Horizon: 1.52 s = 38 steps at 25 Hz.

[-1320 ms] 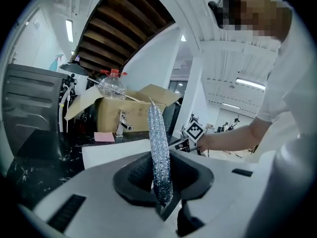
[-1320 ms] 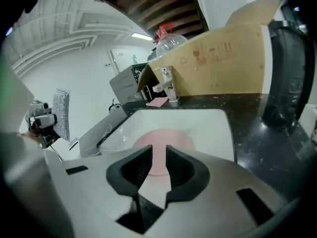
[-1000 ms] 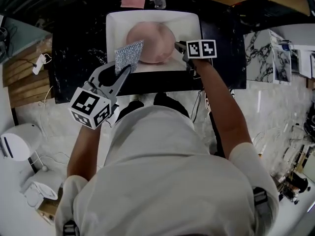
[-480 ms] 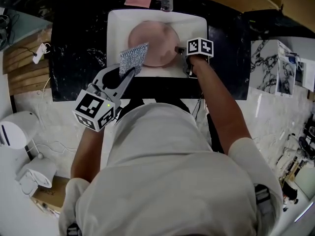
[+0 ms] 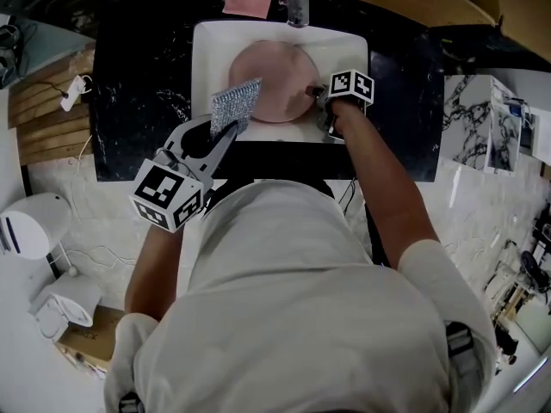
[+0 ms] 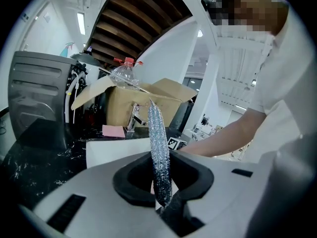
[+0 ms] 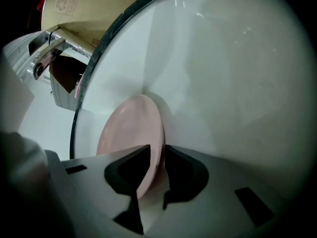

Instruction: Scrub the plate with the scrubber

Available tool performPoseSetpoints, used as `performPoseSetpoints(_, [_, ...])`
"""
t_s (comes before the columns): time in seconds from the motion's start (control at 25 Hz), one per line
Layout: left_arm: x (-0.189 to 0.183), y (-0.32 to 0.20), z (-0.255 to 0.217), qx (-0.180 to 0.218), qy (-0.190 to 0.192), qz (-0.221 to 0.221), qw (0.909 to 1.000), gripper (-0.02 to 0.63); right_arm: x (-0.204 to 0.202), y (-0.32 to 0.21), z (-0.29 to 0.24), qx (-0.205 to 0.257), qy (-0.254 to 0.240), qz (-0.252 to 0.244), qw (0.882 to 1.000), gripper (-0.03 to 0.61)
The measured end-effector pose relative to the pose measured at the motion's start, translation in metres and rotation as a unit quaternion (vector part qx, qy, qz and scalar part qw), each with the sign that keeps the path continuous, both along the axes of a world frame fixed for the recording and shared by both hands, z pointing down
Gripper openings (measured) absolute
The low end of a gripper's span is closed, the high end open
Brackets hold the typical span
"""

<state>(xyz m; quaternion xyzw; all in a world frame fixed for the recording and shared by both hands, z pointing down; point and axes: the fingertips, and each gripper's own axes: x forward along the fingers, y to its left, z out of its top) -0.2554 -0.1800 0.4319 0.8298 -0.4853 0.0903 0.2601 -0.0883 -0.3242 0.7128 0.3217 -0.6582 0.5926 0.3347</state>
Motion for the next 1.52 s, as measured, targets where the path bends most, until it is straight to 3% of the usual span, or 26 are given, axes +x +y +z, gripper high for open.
performPoseSetpoints(0.08, [-0.001, 0.001, 0.000, -0.001, 0.001, 0.003, 1.0000, 0.071, 0.001, 0.000, 0.003, -0.004, 0.008, 0.002, 1.000, 0.090])
performPoseSetpoints(0.16, [-0.002, 0.002, 0.000, -0.002, 0.002, 0.005, 1.0000, 0.071, 0.003, -0.001, 0.004, -0.004, 0.017, 0.011, 1.000, 0.034])
performPoseSetpoints(0.32, [-0.009, 0.005, -0.001, 0.000, 0.002, 0.010, 1.0000, 0.071, 0.008, -0.004, -0.001, 0.005, 0.011, 0.044, 0.999, 0.023])
performPoseSetpoints(0.6, [-0.018, 0.012, -0.002, 0.007, 0.006, 0.025, 0.9996, 0.071, 0.023, -0.016, -0.035, 0.073, 0.027, 0.058, 0.995, 0.023])
performPoseSetpoints(0.96, [-0.013, 0.022, -0.009, 0.029, 0.024, 0.067, 0.9971, 0.071, 0.058, -0.006, -0.112, 0.172, 0.046, 0.098, 0.979, 0.021])
performPoseSetpoints(1.2, [0.013, 0.023, -0.014, 0.032, 0.049, 0.114, 0.9918, 0.069, 0.073, 0.028, -0.160, 0.212, 0.030, 0.130, 0.968, 0.021])
performPoseSetpoints(1.52, [0.082, 0.014, -0.029, 0.036, 0.057, 0.163, 0.9843, 0.069, 0.100, 0.075, -0.204, 0.250, -0.004, 0.160, 0.955, 0.021])
